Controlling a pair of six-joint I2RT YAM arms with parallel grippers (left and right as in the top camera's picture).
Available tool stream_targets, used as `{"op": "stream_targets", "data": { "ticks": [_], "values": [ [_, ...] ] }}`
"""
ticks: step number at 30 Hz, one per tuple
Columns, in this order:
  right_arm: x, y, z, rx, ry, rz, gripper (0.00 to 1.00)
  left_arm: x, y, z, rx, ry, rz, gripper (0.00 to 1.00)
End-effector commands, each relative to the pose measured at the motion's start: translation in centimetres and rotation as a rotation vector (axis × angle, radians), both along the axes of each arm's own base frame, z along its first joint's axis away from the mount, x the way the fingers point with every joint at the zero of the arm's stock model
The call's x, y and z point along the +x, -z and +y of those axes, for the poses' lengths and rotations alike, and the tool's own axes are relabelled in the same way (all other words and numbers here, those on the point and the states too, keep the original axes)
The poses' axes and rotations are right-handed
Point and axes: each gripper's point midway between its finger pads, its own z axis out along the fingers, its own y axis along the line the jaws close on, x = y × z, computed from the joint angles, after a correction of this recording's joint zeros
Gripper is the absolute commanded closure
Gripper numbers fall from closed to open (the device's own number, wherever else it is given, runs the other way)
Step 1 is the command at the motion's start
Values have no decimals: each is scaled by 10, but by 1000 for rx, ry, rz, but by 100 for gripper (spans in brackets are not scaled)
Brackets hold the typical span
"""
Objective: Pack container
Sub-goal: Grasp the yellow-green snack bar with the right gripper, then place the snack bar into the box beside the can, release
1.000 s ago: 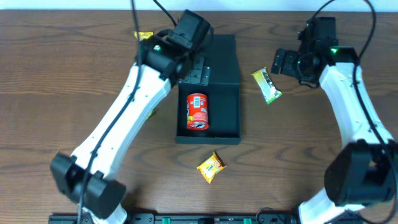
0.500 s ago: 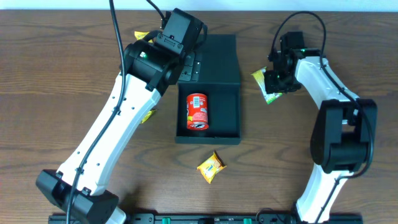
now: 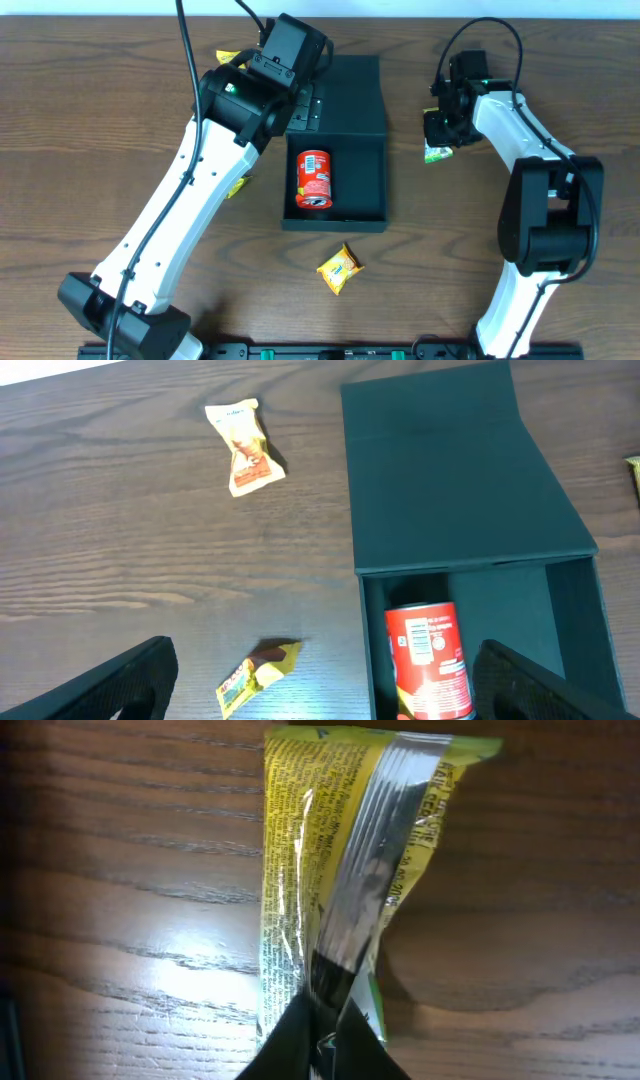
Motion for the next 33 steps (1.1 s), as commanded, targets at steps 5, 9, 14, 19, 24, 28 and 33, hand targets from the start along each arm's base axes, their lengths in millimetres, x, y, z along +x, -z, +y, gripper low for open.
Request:
{"op": "stream_targets", "data": {
  "ticks": [5,9,14,19,24,28,33],
  "values": [
    [1,-5,19,91,9,9,98,1,-5,4,10,-8,-18,5],
    [8,-33,24,129,33,12,98,1,-5,5,11,-8,-18,5],
    [-2,-87,42,212,42,80,99,3,-6,8,27,-20,-27,5],
    [-31,-125,84,397,34,197,98,4,-7,11,43,-32,-37,5],
    [-50,-146,108,390,-33,188,99,2,-7,22,95,-58,-37,5],
    [-61,-168,107,292,-57,104,98,0,-6,28,126,-70,-31,5],
    [-94,-182,112,271,-97,72,98,0,-6,28,124,-71,-33,4]
  ]
}}
